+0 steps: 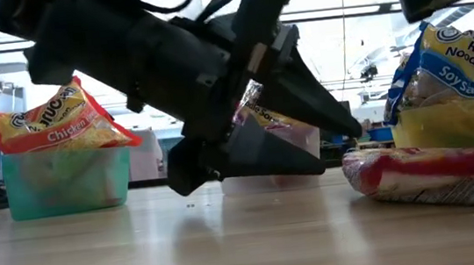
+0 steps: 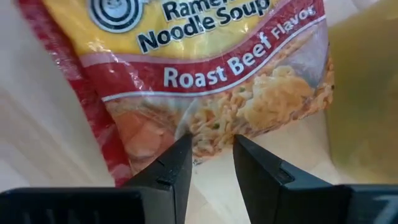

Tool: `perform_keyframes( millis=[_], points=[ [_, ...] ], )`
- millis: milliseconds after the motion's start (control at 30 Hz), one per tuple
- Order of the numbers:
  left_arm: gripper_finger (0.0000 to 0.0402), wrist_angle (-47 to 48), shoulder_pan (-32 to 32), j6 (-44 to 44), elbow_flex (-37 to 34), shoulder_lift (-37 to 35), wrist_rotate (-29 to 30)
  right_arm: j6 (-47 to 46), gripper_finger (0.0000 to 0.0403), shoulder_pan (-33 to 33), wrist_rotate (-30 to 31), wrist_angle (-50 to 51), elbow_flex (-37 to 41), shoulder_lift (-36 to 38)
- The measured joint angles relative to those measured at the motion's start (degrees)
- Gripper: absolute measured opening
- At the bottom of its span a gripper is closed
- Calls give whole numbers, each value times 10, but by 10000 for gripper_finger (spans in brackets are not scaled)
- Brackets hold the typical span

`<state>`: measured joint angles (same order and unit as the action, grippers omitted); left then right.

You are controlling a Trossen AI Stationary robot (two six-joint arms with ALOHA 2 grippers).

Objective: Sort Maruchan noodles
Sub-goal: Put the red noodle pack into the white bin

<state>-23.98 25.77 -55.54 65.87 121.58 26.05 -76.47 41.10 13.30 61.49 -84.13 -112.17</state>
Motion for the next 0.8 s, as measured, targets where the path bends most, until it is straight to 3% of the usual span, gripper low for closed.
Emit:
perform_keyframes(
  millis=[800],
  points=[
    [190,25,-26,-63,0,0,-58,107,90,-21,39,-61,0,-23]
  ],
)
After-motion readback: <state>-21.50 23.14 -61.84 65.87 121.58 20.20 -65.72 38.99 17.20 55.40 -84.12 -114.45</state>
